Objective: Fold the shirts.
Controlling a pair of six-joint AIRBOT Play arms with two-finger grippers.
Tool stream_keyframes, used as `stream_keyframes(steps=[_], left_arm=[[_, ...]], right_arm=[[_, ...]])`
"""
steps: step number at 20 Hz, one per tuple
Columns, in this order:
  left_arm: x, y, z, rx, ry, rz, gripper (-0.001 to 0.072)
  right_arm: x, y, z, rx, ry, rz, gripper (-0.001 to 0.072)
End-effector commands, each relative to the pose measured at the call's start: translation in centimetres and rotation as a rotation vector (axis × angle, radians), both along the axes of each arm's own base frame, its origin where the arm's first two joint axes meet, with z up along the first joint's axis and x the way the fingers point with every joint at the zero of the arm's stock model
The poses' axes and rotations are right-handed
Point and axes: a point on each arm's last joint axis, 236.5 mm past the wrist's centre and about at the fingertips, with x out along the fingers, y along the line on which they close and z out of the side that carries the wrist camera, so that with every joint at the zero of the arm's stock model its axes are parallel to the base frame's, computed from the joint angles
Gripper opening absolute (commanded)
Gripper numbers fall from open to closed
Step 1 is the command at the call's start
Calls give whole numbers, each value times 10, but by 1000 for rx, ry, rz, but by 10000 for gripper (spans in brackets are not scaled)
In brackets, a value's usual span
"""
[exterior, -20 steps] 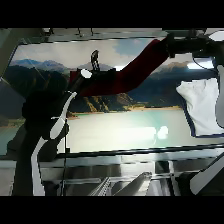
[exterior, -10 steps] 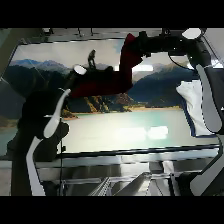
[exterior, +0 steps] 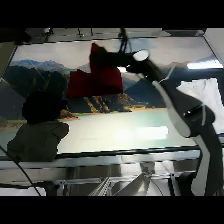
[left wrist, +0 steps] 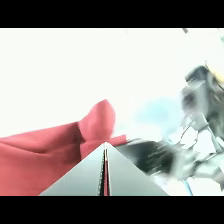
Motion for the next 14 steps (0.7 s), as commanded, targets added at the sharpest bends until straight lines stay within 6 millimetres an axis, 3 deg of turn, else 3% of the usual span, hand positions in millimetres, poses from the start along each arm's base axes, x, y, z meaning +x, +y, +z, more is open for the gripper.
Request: stream_keyframes(steps=[1, 2, 4, 5, 7, 8, 9, 10, 11, 12, 14], left_arm=[[-22, 39, 16, 42, -43, 66, 17], [-23, 40, 6, 36, -18, 68, 17], [-22, 41, -15, 22, 32, 69, 17], [-21, 39, -23, 15, 50, 68, 17], [-21, 38, -33, 9, 74, 66, 17], [-22, 37, -35, 8, 80, 65, 17], [-21, 38, -35, 8, 80, 65, 17], [-21, 38, -34, 7, 79, 67, 17], [-22, 38, -35, 8, 81, 65, 17], [-23, 38, -36, 10, 85, 60, 17], [-26, 35, -38, 13, 95, 45, 17]], right_arm=[[-2, 65, -50, 129, 55, -157, 123], [-9, 79, -57, 171, 51, -164, 191], [-9, 87, -60, 233, 18, -225, 584], [-7, 85, -53, 243, -29, -243, 661], [-4, 75, -19, 335, -94, -227, 658], [0, 64, 1, 376, -141, -220, 585], [2, 52, 22, 412, -178, -200, 324], [5, 41, 38, 437, -192, -175, 219], [9, 28, 49, 430, -192, -153, 217], [10, 16, 57, 393, -190, -102, 13], [17, -16, 56, 256, -145, -43, 13]])
